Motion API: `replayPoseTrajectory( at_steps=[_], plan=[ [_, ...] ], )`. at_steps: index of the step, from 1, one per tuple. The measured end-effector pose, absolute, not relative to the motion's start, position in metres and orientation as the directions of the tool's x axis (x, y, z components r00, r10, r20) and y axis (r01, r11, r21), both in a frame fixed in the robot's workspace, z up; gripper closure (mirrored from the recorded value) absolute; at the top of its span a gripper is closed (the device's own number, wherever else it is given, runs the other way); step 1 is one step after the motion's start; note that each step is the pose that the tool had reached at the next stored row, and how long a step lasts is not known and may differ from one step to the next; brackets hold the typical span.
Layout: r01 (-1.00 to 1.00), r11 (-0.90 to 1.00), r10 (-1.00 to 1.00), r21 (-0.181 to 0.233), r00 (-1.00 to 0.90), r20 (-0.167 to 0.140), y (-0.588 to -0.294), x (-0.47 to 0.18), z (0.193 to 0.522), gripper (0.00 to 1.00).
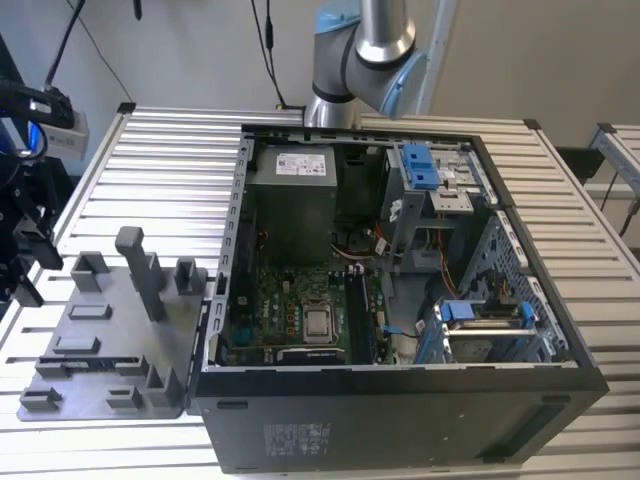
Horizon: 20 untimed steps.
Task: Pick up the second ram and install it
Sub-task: 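Pick up the second ram and move it above second insertion slot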
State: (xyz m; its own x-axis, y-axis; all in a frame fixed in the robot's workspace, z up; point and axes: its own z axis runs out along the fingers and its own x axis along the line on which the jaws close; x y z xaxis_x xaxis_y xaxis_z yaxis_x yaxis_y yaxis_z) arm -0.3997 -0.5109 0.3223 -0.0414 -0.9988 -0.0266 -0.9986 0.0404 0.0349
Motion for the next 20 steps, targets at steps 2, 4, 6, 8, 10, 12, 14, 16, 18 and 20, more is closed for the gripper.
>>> replayPoseTrajectory(
  at_steps=[2,4,6,8,10,12,14,16,18,20],
  plan=[
    [-0.998,0.046,-0.999,0.035,-0.047,-0.027,-0.511,-0.400,0.321,0.52],
    [-0.998,0.060,-0.998,0.035,-0.061,-0.027,-0.511,-0.400,0.320,0.52],
    [-0.997,0.067,-0.997,0.035,-0.068,-0.027,-0.511,-0.400,0.317,0.52],
    [-0.997,0.070,-0.997,0.035,-0.071,-0.027,-0.511,-0.400,0.315,0.52],
    [-0.997,0.070,-0.997,0.035,-0.071,-0.027,-0.511,-0.400,0.312,0.52],
    [-0.997,0.071,-0.997,0.035,-0.072,-0.027,-0.511,-0.400,0.309,0.52],
    [-0.997,0.072,-0.997,0.035,-0.073,-0.027,-0.511,-0.400,0.307,0.52],
    [-0.997,0.072,-0.997,0.035,-0.073,-0.027,-0.511,-0.400,0.304,0.52],
    [-0.997,0.073,-0.997,0.035,-0.074,-0.027,-0.511,-0.400,0.302,0.52],
    [-0.997,0.073,-0.997,0.035,-0.074,-0.027,-0.511,-0.400,0.299,0.52]
  ],
)
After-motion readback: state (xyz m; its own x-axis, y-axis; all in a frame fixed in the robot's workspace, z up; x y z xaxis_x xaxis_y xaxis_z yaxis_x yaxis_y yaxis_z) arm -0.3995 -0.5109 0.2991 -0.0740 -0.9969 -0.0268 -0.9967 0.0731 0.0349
